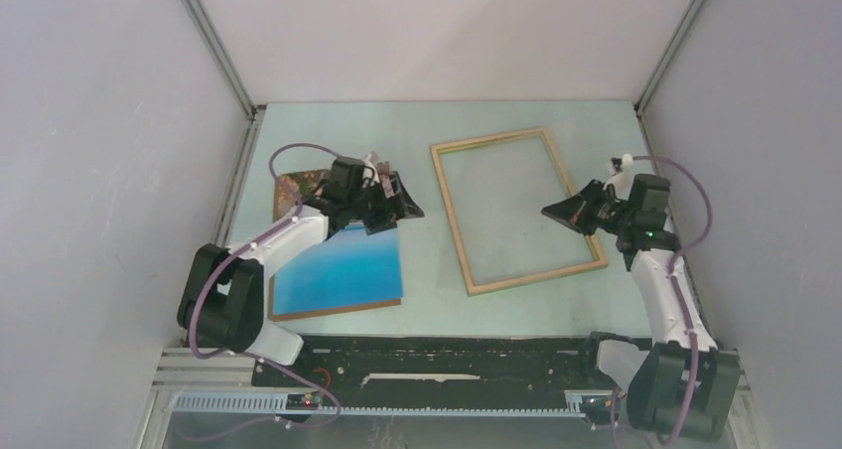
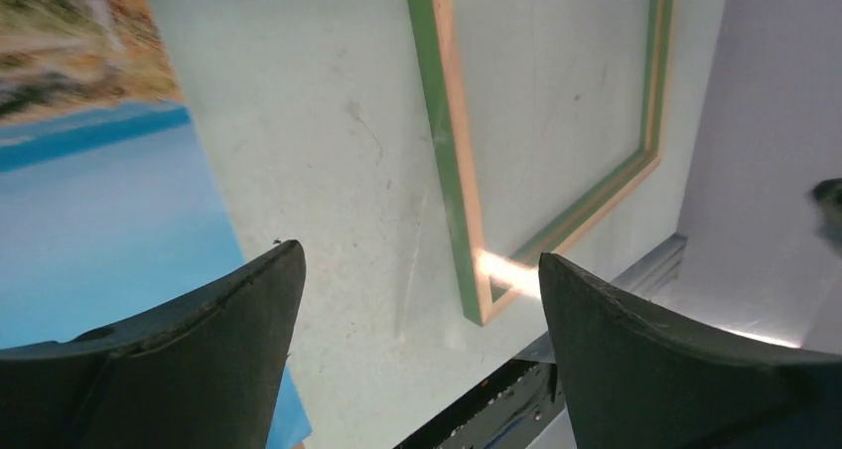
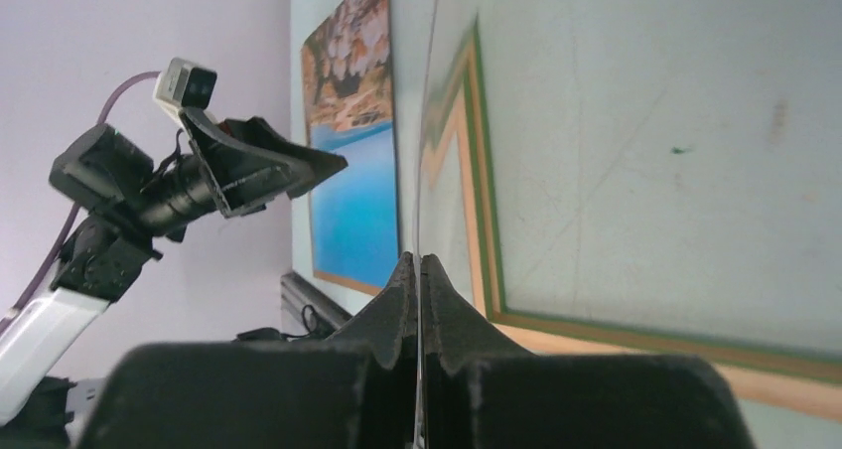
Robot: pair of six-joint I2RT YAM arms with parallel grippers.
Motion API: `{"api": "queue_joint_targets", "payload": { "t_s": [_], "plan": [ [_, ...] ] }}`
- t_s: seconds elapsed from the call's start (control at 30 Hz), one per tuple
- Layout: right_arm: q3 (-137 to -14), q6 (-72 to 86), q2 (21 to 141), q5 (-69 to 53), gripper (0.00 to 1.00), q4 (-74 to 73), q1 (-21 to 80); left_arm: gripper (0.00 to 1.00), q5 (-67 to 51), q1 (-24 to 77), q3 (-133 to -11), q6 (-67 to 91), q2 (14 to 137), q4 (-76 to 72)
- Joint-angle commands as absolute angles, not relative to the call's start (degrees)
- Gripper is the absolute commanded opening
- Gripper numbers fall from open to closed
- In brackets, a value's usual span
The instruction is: Put the photo into the frame
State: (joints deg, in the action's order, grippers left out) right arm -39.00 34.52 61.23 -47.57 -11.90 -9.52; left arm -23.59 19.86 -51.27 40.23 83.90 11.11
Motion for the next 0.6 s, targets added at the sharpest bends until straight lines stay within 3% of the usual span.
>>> {"api": "queue_joint_targets", "payload": {
  "t_s": [0.0,0.27,0.57],
  "plan": [
    [-46.0,25.8,56.4,-46.2,0.0,-28.6,-14.3,0.9,-14.8,26.9,-57.1,44.4,85.8,12.6],
    [-60.5,22.2,51.7,-41.3,0.0,-42.3,-16.1,0.72,-5.5,36.6,-71.0,47.8,99.6,19.2],
    [-70.3,18.8,50.7,-37.7,0.0,-50.6,-16.2,0.54,-1.1,39.2,-82.9,46.0,111.8,26.0]
  ]
}}
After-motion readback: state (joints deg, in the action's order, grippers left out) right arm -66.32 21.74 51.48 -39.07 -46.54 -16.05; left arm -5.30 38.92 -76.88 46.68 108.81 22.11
